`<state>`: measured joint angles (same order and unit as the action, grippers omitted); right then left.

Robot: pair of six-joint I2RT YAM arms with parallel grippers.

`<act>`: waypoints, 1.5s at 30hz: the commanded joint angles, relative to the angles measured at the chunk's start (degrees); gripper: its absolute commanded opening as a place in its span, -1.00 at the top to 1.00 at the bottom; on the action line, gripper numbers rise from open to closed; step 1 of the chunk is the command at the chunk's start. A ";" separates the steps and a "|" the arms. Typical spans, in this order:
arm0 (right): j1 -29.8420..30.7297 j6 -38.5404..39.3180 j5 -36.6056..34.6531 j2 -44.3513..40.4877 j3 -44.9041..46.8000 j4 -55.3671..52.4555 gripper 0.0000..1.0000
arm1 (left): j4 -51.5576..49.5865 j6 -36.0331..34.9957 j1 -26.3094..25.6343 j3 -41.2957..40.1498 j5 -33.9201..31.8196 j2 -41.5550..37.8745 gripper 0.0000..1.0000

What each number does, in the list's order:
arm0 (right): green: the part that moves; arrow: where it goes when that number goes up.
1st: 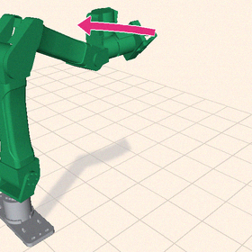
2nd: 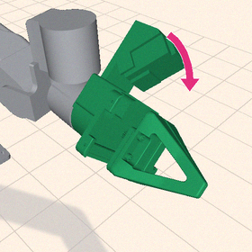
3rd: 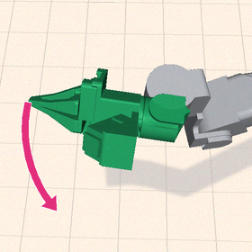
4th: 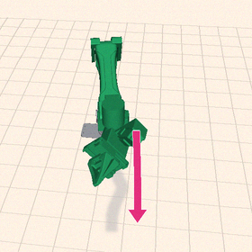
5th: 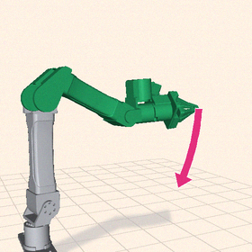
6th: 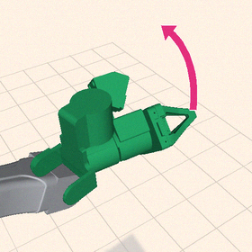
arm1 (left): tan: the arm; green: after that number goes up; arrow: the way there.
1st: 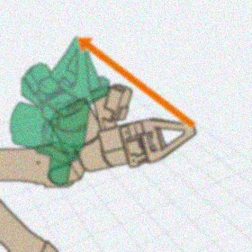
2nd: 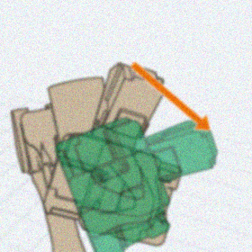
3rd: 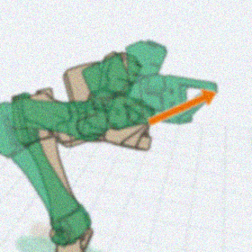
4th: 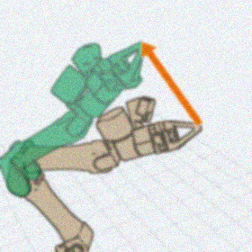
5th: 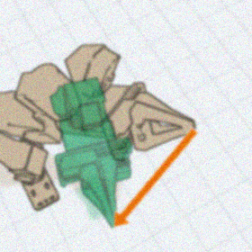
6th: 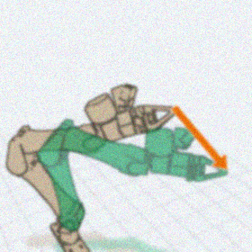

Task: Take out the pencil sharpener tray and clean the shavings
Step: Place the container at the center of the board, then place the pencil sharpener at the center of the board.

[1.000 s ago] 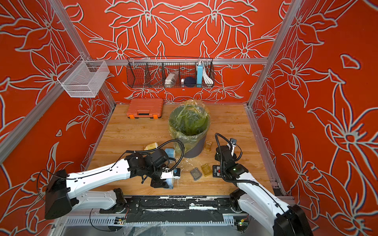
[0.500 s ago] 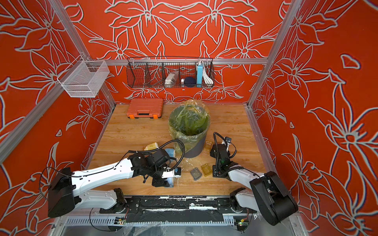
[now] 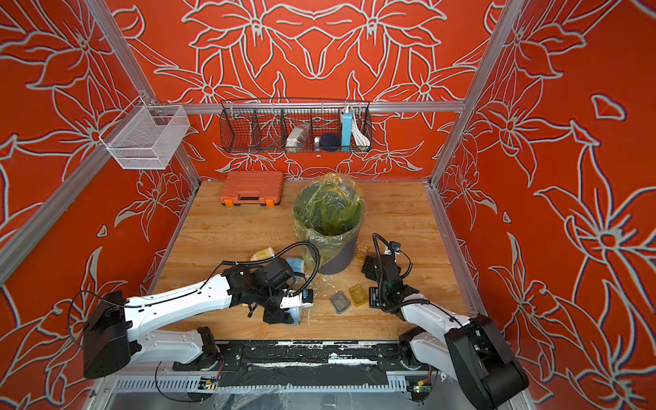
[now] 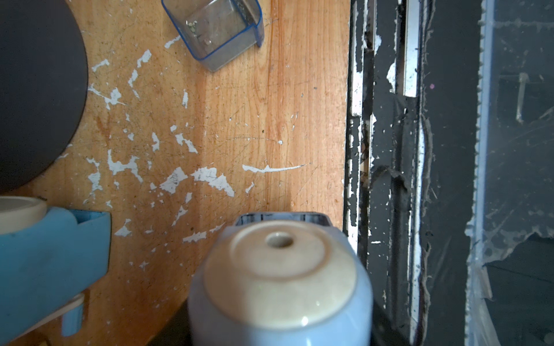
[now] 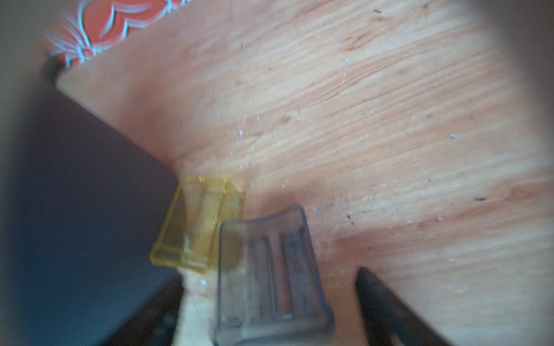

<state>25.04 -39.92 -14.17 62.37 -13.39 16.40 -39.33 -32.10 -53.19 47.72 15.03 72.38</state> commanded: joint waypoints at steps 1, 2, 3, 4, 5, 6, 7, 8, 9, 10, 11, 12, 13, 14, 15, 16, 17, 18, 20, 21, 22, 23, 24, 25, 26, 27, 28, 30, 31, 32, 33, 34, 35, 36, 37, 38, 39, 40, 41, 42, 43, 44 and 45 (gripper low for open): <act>-0.08 -1.45 1.47 -2.80 1.09 -4.44 -0.94 | -0.50 -0.25 0.45 0.31 0.49 -0.20 0.96; -0.08 -1.39 1.55 -3.47 0.99 -5.37 -0.94 | -0.48 -0.22 0.54 0.21 0.45 -0.21 0.95; -0.08 -1.22 1.48 -4.56 0.98 -6.51 -0.94 | -0.48 -0.14 0.54 0.17 0.28 -0.14 0.95; -0.08 -1.29 1.20 -5.99 0.91 -7.68 -0.94 | -0.35 -0.05 0.62 0.14 0.14 0.02 0.94; -0.08 -1.15 1.00 -7.43 0.78 -8.79 -0.94 | -0.31 0.10 0.71 0.15 0.11 0.09 0.92; -0.09 -0.71 0.59 -9.83 0.37 -10.56 -0.94 | -0.42 0.08 0.83 0.24 0.24 0.28 0.92; -0.10 -0.22 0.02 -12.18 -0.17 -12.33 -0.94 | -0.40 0.02 1.02 0.34 0.27 0.43 0.90; -0.08 0.35 -0.42 -14.17 -0.76 -14.13 -0.94 | -0.23 0.02 1.26 0.35 0.20 0.65 0.88; -0.08 1.36 -0.79 -16.52 -1.46 -15.61 -0.94 | -0.29 -0.22 1.61 0.47 0.23 1.02 0.86; -0.09 2.00 -1.04 -18.41 -2.08 -16.58 -0.94 | -0.31 -0.48 1.89 0.65 0.22 1.42 0.84; -0.16 3.22 -1.43 -20.24 -3.32 -18.87 -0.94 | -0.32 -0.72 2.27 0.85 -0.01 1.95 0.77; -0.16 4.42 -1.69 -21.92 -4.29 -20.69 -0.95 | -0.35 -1.05 2.59 1.04 -0.19 2.54 0.71; -0.16 5.22 -1.94 -23.10 -5.28 -22.35 -0.94 | -0.39 -1.43 2.89 1.22 -0.39 3.08 0.60; -0.16 6.02 -2.07 -24.55 -6.43 -23.96 -0.95 | -0.24 -1.80 3.07 1.40 -0.87 3.70 0.49; -0.18 6.90 -1.99 -25.67 -7.48 -25.29 -0.94 | 0.10 -2.12 3.16 1.57 -1.55 4.37 0.47; -0.16 7.34 -1.99 -26.71 -8.26 -26.23 -0.94 | 0.41 -2.46 3.31 1.58 -2.06 4.92 0.46; -0.16 7.72 -2.06 -27.83 -9.02 -27.19 -0.94 | 1.21 -2.62 3.35 1.49 -2.99 5.46 0.43; -0.16 8.15 -1.99 -28.90 -9.79 -27.91 -0.94 | 2.44 -2.62 3.44 1.31 -4.75 6.02 0.39; -0.16 8.92 -1.90 -30.48 -11.01 -29.29 -0.93 | 4.14 -2.95 3.48 0.97 -6.91 6.92 0.33; -0.16 9.28 -1.88 -31.30 -11.61 -29.96 -0.93 | 5.26 -2.97 3.50 0.73 -7.96 7.36 0.32; -0.16 9.62 -1.81 -31.89 -12.12 -30.61 -0.93 | 6.01 -3.05 3.53 0.50 -8.45 7.54 0.32; -0.16 10.09 -1.56 -32.41 -12.59 -31.21 -0.92 | 6.78 -3.23 3.53 0.36 -8.53 7.70 0.30; -0.18 10.50 -1.34 -32.95 -12.97 -31.83 -0.93 | 7.61 -3.16 3.53 0.14 -8.69 7.89 0.28; -0.17 10.85 -1.07 -33.22 -13.31 -32.42 -0.93 | 8.15 -3.07 3.56 0.02 -8.50 7.94 0.25; -0.16 11.22 -0.73 -33.53 -13.77 -33.19 -0.93 | 8.49 -3.06 3.62 0.00 -8.06 8.15 0.19; -0.16 11.56 -0.32 -33.73 -14.22 -33.91 -0.93 | 8.73 -2.85 3.62 0.04 -8.01 8.45 0.11; -0.16 11.86 0.21 -33.93 -14.56 -34.44 -0.92 | 8.83 -2.72 3.64 0.11 -7.87 8.79 0.07; -0.16 12.62 1.28 -34.56 -15.17 -35.43 -0.93 | 8.75 -2.62 3.62 0.25 -7.73 9.36 -0.08; -0.21 12.83 1.51 -34.89 -15.50 -35.79 -0.94 | 8.75 -2.60 3.62 0.22 -7.73 9.43 -0.13; -0.16 13.30 1.61 -35.27 -15.82 -36.22 -0.94 | 8.72 -2.62 3.62 0.13 -7.74 9.33 -0.18; -0.18 13.78 1.62 -35.62 -16.08 -36.62 -0.94 | 8.75 -2.62 3.62 0.01 -7.86 9.04 -0.22; -0.16 14.36 1.50 -35.98 -16.43 -37.01 -0.94 | 8.83 -2.75 3.62 -0.09 -7.95 8.57 -0.25; -0.16 14.89 1.19 -36.43 -16.71 -37.40 -0.95 | 8.79 -2.79 3.62 -0.18 -8.14 8.12 -0.28; -0.16 15.53 1.00 -36.74 -16.97 -37.49 -0.94 | 8.78 -2.63 3.62 -0.19 -8.32 7.75 -0.32; -0.21 16.12 0.63 -37.04 -17.40 -37.74 -0.94 | 8.59 -2.70 3.62 -0.20 -8.41 7.10 -0.36; -0.16 16.63 0.11 -37.21 -17.84 -38.01 -0.94 | 8.42 -2.73 3.61 -0.22 -8.52 6.56 -0.44; -0.16 17.09 -0.14 -37.32 -18.16 -38.02 -0.94 | 8.24 -2.65 3.60 -0.27 -8.52 6.06 -0.63; -0.16 17.67 -0.52 -37.31 -18.57 -37.95 -0.94 | 7.93 -2.62 3.62 -0.26 -8.38 5.28 -0.71; -0.17 18.22 -0.95 -37.22 -18.96 -37.88 -0.94 | 7.55 -2.64 3.62 -0.35 -8.26 4.63 -0.82; -0.16 18.59 -1.38 -37.08 -19.42 -37.83 -0.94 | 7.28 -2.54 3.62 -0.35 -8.34 3.89 -0.96; -0.16 19.09 -2.02 -36.97 -19.77 -37.69 -0.95 | 6.72 -2.21 3.62 -0.48 -8.34 2.77 -0.97; -0.16 19.66 -2.83 -36.75 -20.10 -37.44 -0.94 | 6.23 -2.10 3.60 -0.66 -8.51 1.47 -0.98; -0.19 20.46 -3.32 -36.76 -20.37 -37.07 -0.95 | 5.88 -1.80 3.54 -0.93 -8.76 0.10 -0.98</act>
<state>24.99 -22.33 -14.63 25.61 -31.83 -21.02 -31.42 -34.50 -49.87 47.72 6.42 75.99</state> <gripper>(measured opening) 0.972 0.987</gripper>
